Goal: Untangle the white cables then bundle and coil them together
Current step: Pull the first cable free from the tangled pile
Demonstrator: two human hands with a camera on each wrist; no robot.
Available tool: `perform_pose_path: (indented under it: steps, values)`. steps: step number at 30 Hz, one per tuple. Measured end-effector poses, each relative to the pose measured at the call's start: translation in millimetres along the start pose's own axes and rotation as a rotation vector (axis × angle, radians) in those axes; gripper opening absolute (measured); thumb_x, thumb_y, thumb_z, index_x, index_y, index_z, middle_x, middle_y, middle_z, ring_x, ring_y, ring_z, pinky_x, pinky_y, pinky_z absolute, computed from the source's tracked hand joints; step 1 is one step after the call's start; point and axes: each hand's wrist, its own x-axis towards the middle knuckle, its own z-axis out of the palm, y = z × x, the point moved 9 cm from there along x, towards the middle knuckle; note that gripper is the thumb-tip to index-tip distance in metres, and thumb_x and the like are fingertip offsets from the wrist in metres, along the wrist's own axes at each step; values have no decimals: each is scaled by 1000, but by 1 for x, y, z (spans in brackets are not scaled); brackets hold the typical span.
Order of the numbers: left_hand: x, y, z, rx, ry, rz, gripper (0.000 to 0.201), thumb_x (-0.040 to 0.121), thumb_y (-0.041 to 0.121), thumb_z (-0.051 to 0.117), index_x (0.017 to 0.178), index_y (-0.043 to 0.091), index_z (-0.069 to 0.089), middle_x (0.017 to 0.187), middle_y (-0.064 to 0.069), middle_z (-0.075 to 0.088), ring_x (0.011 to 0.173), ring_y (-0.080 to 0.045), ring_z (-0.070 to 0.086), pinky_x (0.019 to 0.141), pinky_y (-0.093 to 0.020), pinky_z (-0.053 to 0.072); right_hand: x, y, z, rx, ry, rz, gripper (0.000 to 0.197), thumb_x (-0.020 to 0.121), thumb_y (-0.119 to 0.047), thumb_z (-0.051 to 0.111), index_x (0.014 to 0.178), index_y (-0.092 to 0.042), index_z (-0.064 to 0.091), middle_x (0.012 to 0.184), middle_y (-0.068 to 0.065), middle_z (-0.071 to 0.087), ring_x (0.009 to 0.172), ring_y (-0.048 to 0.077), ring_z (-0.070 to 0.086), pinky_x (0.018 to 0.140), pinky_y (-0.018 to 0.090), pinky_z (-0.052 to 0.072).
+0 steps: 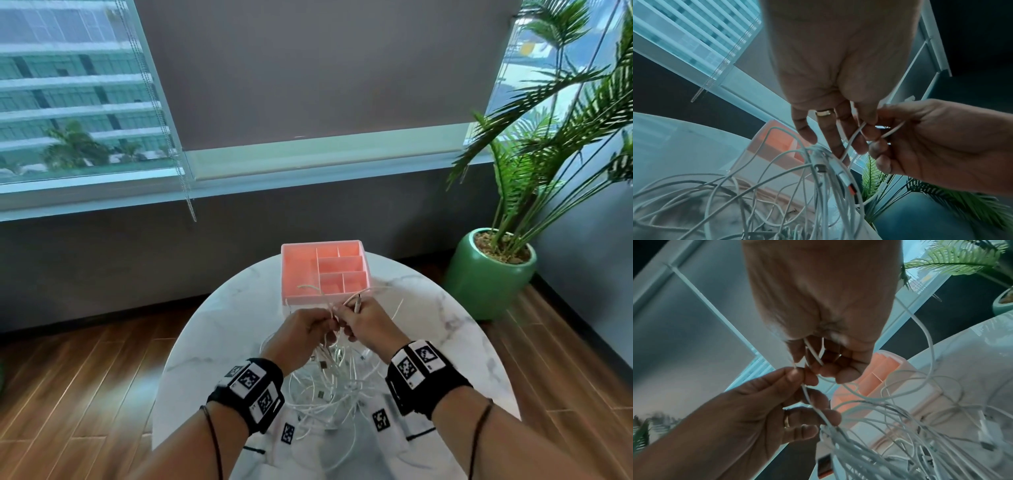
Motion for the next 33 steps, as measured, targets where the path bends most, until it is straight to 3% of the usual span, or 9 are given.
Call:
perform_pose_path:
  steps: [6,9,11,16,20,25,28,31,33]
  values:
    - [-8,-3,2,11,-2,-18,24,97,0,53,85,10,71,71,0,71,62,-8,61,64,-29,50,-4,-23,3,64,-29,-144,12,90,-9,70,78,-7,72,56,-4,63,52,7,56,55,21,43]
    - [-9,-1,0,1,54,-15,16,96,8,62,84,13,71,75,2,73,61,-1,61,62,-18,46,-1,-24,-12,67,159,-149,16,88,-14,74,74,-21,70,54,-13,63,53,-2,55,62,22,44]
    - [-6,2,-4,56,81,-5,13,95,10,65,85,15,72,75,8,71,61,4,60,63,-13,43,-6,-25,-19,167,248,-178,12,87,-12,74,77,-17,71,54,-10,61,53,3,54,60,25,43]
    - [-14,-28,0,219,33,-131,13,89,12,67,81,20,73,80,1,74,75,-15,70,73,-28,55,-15,-41,-30,446,238,-210,9,87,-4,72,79,-6,68,56,4,55,51,15,45,51,24,40]
    - [-28,-50,-1,144,43,-191,20,91,11,69,76,25,71,70,8,70,61,-4,64,64,-19,52,-10,-53,-40,203,120,-195,12,88,-9,73,81,0,69,52,2,54,48,14,44,49,24,39]
    - [-20,-50,-39,98,163,-187,21,90,9,69,76,25,72,74,1,72,69,-14,65,72,-31,53,-7,-4,-63,-189,-72,70,12,86,-14,76,89,-3,70,54,-1,60,47,11,49,48,26,42]
    - [-21,-38,-68,19,233,-170,18,92,10,69,79,22,73,76,-1,74,68,-14,69,63,-23,50,-5,5,-118,-333,125,145,15,80,-9,77,89,0,70,56,3,60,47,13,50,47,26,42]
    - [-22,-13,-88,-41,272,-119,10,95,13,67,87,16,73,83,-7,75,74,-14,71,60,-20,49,-12,-23,-182,-322,482,32,8,86,-16,69,83,-9,71,63,3,68,53,15,58,60,31,50]
    - [-21,8,-97,-96,296,-67,11,96,15,65,89,16,72,86,-6,76,77,-17,73,63,-26,51,-16,-49,-197,-270,566,-81,16,94,-23,59,88,-12,70,68,0,71,58,14,62,66,33,52]
